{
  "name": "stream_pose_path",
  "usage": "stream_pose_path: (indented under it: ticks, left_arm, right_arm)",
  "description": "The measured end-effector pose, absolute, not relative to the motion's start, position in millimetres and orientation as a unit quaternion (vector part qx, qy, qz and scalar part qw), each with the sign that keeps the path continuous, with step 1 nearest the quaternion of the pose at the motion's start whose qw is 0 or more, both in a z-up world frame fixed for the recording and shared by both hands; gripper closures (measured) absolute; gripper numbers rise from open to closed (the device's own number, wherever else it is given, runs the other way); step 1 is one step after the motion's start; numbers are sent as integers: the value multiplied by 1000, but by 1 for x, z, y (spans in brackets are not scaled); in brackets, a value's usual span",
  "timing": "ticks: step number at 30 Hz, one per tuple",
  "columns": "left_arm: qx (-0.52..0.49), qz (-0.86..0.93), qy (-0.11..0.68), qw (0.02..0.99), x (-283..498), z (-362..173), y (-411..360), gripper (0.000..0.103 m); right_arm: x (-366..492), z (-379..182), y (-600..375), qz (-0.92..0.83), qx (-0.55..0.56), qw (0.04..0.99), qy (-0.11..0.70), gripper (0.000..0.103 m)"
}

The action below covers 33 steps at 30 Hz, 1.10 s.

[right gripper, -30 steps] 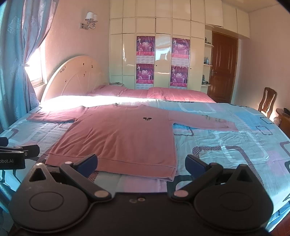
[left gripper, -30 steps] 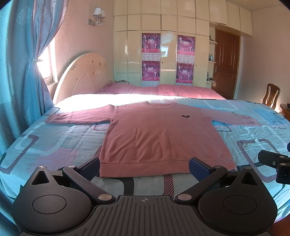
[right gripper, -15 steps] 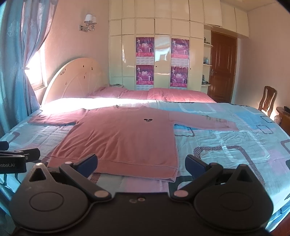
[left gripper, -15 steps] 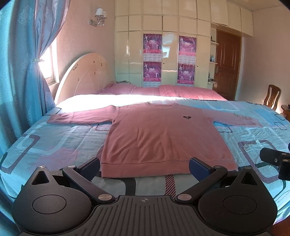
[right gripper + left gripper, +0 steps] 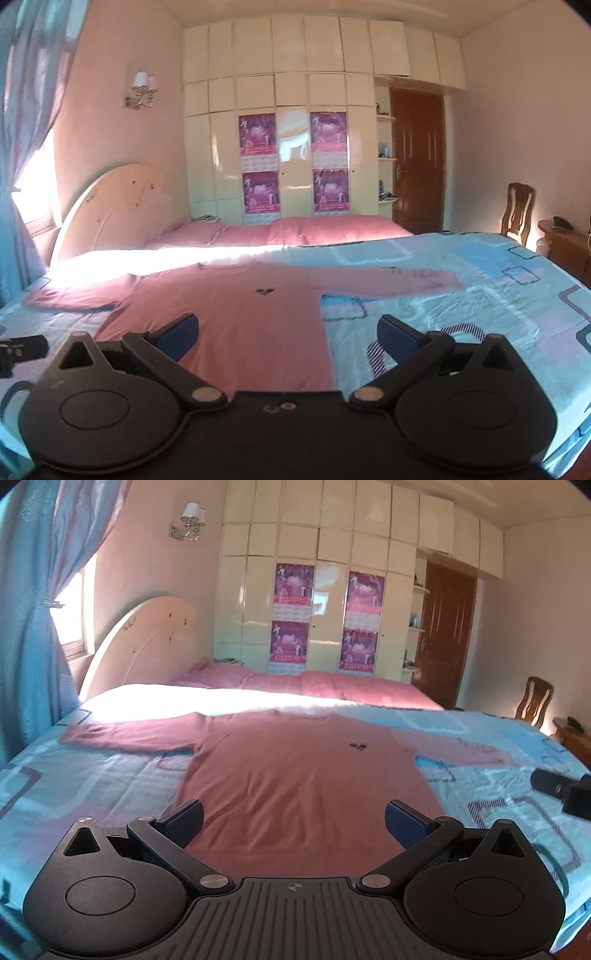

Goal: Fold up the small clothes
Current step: 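Move the right tool to a sleeve cuff and close on it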

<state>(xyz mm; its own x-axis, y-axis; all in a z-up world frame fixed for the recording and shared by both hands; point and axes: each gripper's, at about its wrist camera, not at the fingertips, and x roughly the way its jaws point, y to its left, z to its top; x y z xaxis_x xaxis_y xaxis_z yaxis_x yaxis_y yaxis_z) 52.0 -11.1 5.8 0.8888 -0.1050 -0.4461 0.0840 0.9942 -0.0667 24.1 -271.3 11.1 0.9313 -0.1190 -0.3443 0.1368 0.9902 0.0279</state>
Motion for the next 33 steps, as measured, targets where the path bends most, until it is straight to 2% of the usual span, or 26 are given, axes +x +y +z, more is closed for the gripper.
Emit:
stream_pose_path:
  ticks: [4,8,16,20,24,31,32,33]
  left_arm:
    - [-22,-54,236,970,95,-4,-29,0]
    - [-18,-58,291,955,159,-26,-53,0]
    - [-2,-16,297,955,269,-36,-109,0]
    - [1,-17,304,953,317,-43,-137,0]
    - [11,11,282,959,347,-49,-159,4]
    - [24,35,306,951,400,-69,-178,6]
    - [26,37,309,950,405,-71,-179,9]
    - [25,35,314,949,410,-74,-180,16]
  right_arm:
    - [65,3,-293,-79,19,978,191,0]
    - [114,-5,-331,-97,47,975,193,1]
    - [215,-18,-441,-159,79,963,203,21]
    - [258,-33,-499,-189,109,952,215,44]
    - [296,-59,-553,-217,139,939,228,54]
    - [344,-112,-622,-257,186,910,267,59]
    - [347,-117,-628,-259,191,907,270,59]
    - [349,-123,-634,-260,200,904,274,59]
